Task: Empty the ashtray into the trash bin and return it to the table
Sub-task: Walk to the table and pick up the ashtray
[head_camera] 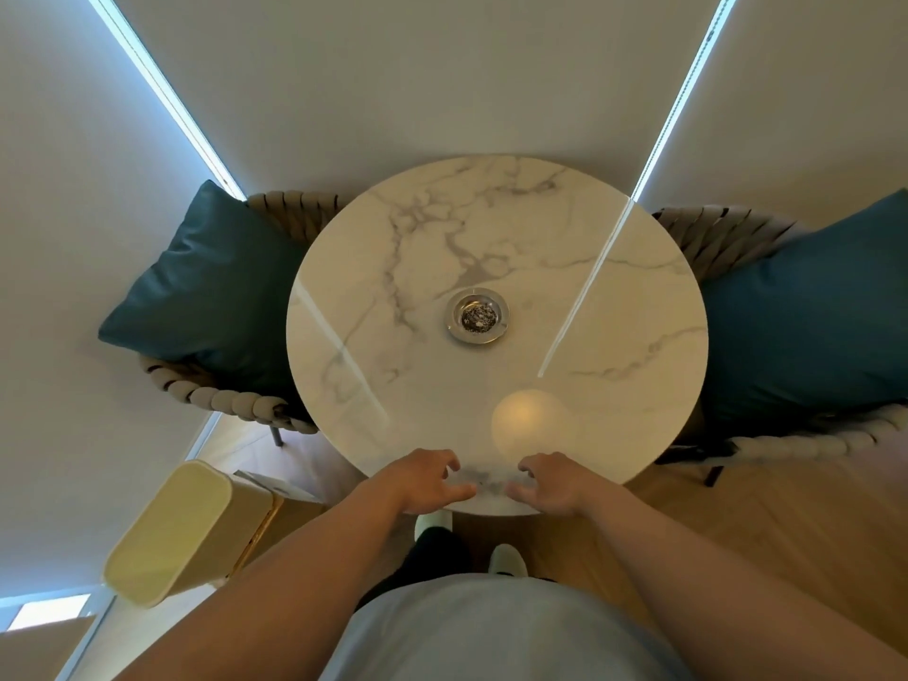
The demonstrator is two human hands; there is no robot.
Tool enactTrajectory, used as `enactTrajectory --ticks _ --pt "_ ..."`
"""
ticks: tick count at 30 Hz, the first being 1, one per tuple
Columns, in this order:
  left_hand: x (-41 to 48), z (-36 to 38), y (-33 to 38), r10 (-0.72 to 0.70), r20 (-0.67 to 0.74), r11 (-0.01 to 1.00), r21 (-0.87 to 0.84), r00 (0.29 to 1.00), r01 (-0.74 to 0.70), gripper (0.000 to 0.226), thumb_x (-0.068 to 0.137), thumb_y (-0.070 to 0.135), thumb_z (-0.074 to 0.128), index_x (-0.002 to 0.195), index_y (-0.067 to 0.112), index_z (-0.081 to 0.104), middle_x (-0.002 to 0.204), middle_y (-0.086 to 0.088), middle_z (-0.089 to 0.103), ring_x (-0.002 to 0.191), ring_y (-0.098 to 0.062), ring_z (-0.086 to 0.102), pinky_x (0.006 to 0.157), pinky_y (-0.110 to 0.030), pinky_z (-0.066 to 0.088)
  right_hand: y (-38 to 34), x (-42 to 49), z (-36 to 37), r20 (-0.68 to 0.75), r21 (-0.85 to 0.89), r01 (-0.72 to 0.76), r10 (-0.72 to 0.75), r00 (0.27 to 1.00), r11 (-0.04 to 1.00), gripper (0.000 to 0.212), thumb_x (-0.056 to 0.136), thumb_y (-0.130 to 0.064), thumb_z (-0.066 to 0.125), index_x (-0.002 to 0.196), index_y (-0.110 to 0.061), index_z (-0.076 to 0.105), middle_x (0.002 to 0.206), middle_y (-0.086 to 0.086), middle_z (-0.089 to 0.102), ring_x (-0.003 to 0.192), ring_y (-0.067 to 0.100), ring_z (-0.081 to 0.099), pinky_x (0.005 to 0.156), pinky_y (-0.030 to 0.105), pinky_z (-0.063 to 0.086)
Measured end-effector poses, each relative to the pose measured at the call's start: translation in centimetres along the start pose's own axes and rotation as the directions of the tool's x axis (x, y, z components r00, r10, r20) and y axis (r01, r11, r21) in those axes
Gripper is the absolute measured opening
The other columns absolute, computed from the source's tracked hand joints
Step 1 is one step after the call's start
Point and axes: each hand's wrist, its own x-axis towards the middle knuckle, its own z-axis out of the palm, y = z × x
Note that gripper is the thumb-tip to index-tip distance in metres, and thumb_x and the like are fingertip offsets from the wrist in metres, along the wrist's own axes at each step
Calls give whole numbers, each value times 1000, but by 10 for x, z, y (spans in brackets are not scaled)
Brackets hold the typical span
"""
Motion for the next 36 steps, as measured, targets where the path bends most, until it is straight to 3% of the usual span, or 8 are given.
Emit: enactTrajectory --ticks 21,29,36 --pt "91 -108 -43 128 121 987 79 984 -138 61 86 59 62 133 21 53 128 -3 61 111 -21 59 98 -39 48 -33 72 -59 -64 120 -142 150 987 983 70 95 -58 51 146 -10 45 145 10 53 130 26 50 101 31 39" --pt "107 -130 -32 79 9 997 16 997 -79 60 83 59 65 130 22 54 123 0 61 105 -19 60 94 -36 49 -25 97 -100 -99 98 -92 101 990 991 68 94 -57 52 144 -13 46 143 10 54 128 27 52 102 34 41" --pt "136 -166 -11 62 -171 995 84 983 -48 61 83 53 68 133 22 50 130 0 59 112 -19 58 96 -38 48 -20 125 -148 -213 40 -56 63 975 998 61 95 -55 51 138 -11 50 139 11 56 125 29 53 99 37 45"
